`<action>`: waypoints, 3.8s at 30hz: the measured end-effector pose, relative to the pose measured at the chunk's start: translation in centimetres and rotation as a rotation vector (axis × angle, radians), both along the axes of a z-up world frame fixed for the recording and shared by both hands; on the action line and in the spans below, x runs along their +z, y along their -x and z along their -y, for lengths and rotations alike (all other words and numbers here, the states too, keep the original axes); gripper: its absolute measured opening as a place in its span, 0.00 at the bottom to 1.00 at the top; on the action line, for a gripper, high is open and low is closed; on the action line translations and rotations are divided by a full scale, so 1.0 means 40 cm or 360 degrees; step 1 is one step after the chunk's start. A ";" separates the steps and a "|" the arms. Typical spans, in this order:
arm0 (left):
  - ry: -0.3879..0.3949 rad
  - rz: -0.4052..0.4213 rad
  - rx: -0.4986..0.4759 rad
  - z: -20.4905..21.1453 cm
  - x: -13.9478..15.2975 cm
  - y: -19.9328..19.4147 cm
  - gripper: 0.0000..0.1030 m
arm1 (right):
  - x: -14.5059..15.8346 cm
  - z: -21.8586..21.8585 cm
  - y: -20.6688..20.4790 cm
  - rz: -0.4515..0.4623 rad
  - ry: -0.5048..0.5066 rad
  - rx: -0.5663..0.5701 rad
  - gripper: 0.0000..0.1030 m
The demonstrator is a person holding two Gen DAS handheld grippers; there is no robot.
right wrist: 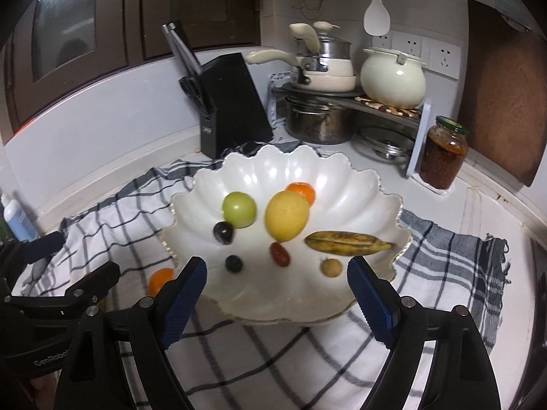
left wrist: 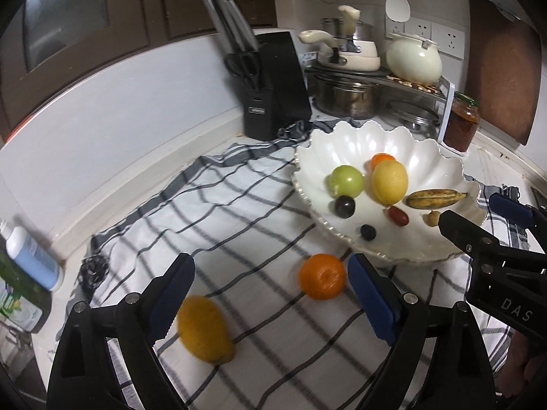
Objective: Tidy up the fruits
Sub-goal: 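Withdraw both tools from the bowl toward the mango and orange, then grasp the yellow mango with the left tool while the right tool grasps the orange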
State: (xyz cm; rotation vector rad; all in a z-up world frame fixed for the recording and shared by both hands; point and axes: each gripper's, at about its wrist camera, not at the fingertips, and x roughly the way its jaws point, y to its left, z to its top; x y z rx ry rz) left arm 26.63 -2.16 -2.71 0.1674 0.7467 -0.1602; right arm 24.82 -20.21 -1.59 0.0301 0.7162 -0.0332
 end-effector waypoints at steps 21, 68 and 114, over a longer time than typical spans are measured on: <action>-0.0025 -0.0039 0.0178 -0.147 -0.073 0.079 0.90 | -0.055 -0.123 0.066 -0.0018 0.0018 0.0046 0.82; 0.0162 -0.0195 0.0322 -0.221 -0.209 -0.008 0.48 | -0.169 -0.190 0.017 -0.0152 -0.0022 -0.0009 0.83; 0.0299 -0.0042 0.0472 -0.322 -0.141 0.017 0.43 | -0.187 -0.284 -0.061 -0.0208 -0.0159 0.0166 0.45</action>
